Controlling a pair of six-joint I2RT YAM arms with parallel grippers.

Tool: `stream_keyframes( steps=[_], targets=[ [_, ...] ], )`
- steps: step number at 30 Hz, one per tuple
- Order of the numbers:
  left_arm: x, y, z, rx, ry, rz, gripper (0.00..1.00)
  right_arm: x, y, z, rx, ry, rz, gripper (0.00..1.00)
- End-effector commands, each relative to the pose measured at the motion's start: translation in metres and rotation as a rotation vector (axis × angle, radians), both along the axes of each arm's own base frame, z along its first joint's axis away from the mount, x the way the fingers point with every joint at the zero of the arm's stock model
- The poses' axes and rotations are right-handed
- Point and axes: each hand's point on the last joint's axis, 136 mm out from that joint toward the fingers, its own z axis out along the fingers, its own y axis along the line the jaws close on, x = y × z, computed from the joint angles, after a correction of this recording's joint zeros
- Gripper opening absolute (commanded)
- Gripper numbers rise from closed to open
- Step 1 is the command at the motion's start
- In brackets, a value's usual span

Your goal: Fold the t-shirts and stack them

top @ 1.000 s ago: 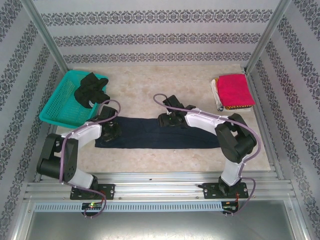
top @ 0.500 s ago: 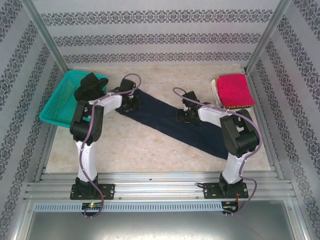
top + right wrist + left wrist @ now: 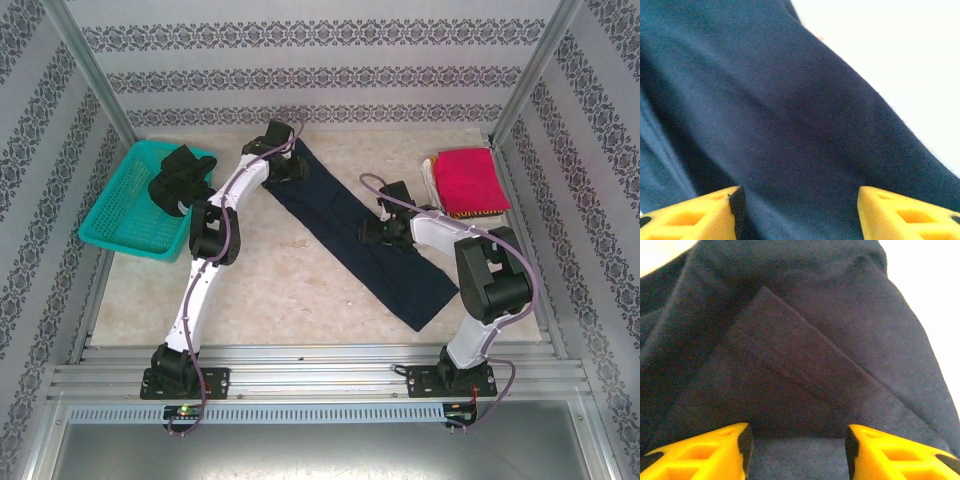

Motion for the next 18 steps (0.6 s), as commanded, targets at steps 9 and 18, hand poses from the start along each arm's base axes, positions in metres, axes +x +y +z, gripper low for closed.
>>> stream_keyframes(
  steps=[9,18],
  targets=[
    [-0.048,0.039,0.133,0.042,-0.226,0.052,0.95,0.089,0.067,0.067,-0.016,-0.284,0.181,0.63],
    [-0.178,0.109,0.142,0.09,-0.338,0.282,1.0,0.132,0.161,0.055,-0.016,-0.32,0.414,0.6]
  ],
)
